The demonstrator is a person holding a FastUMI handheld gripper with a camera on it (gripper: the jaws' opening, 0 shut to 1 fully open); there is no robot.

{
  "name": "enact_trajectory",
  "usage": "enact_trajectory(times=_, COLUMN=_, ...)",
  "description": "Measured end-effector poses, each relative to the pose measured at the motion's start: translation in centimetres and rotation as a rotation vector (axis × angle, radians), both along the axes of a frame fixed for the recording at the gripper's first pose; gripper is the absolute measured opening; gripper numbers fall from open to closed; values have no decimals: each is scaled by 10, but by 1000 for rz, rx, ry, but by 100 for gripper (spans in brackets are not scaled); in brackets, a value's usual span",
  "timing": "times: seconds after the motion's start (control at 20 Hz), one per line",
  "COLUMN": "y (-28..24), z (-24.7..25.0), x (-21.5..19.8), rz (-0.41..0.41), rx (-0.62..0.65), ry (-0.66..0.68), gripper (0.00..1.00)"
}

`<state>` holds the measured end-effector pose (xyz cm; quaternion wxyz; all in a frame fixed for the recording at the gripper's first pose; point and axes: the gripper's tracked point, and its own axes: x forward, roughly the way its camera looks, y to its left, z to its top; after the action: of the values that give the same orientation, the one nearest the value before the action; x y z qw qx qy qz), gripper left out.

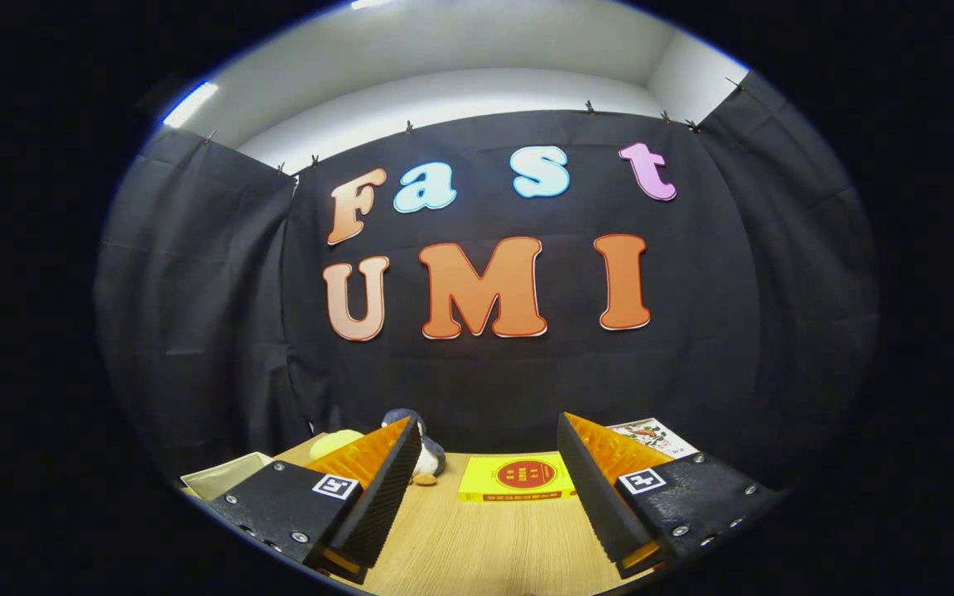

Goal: Open the storage box then place both shoes into the box .Put the left shoe in first, then the right shoe, with the right side of both shoes facing outward in a uniform manner.

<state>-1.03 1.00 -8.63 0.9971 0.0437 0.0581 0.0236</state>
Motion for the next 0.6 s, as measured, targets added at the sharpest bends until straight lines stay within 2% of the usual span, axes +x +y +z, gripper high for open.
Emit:
enact_trajectory(times=0.2, y=-5, z=12, x=0, rz=-2, rx=-22, ry=-70, gripper=98)
enact_trajectory(times=0.6, y=-8, z=14, x=-2, rz=-5, rx=9, ry=-82, gripper=98)
